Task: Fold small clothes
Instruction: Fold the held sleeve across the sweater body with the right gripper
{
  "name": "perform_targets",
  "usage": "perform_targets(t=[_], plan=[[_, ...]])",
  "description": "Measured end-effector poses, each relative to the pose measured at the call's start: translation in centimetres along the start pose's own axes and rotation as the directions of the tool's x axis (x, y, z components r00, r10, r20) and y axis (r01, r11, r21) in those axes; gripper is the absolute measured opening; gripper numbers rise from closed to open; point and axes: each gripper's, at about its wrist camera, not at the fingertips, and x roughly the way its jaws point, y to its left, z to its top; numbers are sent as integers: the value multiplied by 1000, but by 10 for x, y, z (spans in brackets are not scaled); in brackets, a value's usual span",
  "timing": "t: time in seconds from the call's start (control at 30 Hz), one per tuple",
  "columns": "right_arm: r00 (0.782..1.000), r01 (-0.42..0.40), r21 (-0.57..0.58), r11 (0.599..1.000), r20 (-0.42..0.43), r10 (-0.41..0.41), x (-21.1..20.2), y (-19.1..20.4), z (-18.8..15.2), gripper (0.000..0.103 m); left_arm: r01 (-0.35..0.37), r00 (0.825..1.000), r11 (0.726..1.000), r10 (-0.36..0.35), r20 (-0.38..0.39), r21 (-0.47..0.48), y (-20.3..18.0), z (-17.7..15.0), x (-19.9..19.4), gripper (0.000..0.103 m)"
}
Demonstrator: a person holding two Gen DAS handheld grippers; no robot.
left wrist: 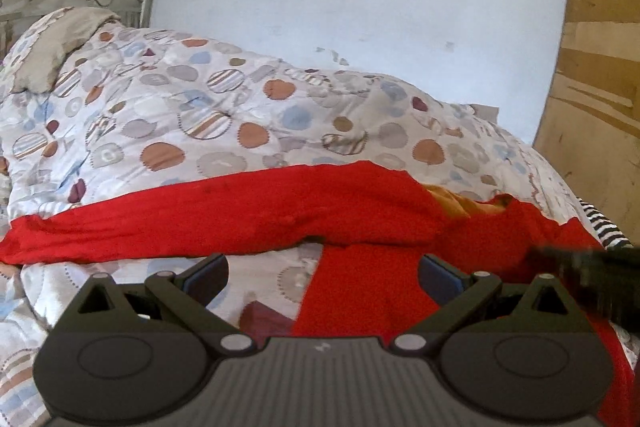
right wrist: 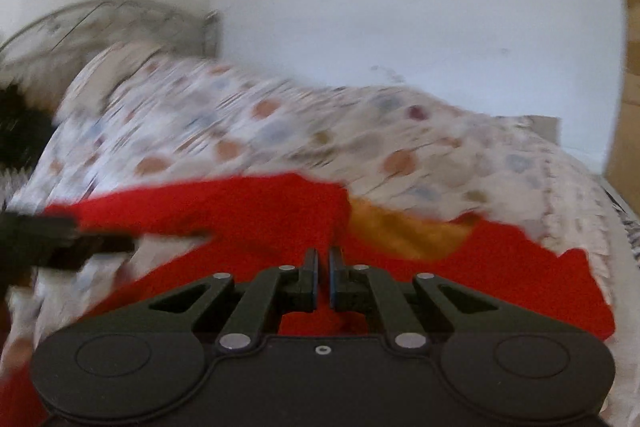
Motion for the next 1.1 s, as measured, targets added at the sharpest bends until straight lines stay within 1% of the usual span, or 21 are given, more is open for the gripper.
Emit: perform_targets(t=[0.07, 0.13, 0.4, 0.5, 0.57, 0.63, 0.7, 0.73, 0.83, 0.87, 1.0, 1.07, 1.1], plan=[[1000, -20, -59, 998, -9, 20, -7, 17, -12, 4, -9, 1000, 1000, 9, 0, -11, 4, 0, 0, 103], [999, -37, -70, 997, -28, 36, -8, 24, -19, 4, -14, 1000, 1000, 14, -2, -19, 6, 0, 1, 103], [996, -65, -164, 984, -67, 54, -16, 31, -39, 4, -28, 1000, 999, 28, 7, -30, 5, 5, 1, 103], [993, -80, -148, 986, -94, 66, -15, 28, -42, 7, -27, 1000, 999, 27, 3, -25, -1, 7, 2, 103], [990, -93, -129, 987, -115, 78, -17, 27, -43, 14, -29, 1000, 999, 29, -3, -14, -5, 7, 4, 103], [986, -112, -123, 986, -135, 95, -20, 27, -44, 18, -31, 999, 1000, 31, -9, -1, -10, 7, 5, 103], [984, -126, -124, 984, -141, 108, -24, 27, -46, 25, -31, 999, 1000, 31, -10, 7, -15, 7, 6, 103], [984, -127, -124, 984, -137, 110, -27, 27, -47, 30, -32, 999, 999, 32, -14, 12, -17, 7, 6, 103], [985, -126, -110, 986, -132, 111, -33, 23, -48, 36, -34, 999, 999, 34, -20, 23, -24, 6, 10, 103], [985, -122, -105, 987, -131, 108, -34, 22, -48, 41, -34, 999, 999, 35, -24, 30, -26, 5, 12, 103], [987, -108, -75, 991, -131, 97, -38, 13, -48, 53, -39, 998, 998, 41, -39, 49, -34, 0, 24, 103], [988, -95, -64, 993, -130, 86, -41, 7, -50, 69, -30, 998, 999, 33, -55, 43, -36, -4, 31, 103], [988, -89, -57, 994, -128, 82, -43, 3, -50, 73, -21, 998, 999, 23, -63, 34, -36, -7, 36, 103]])
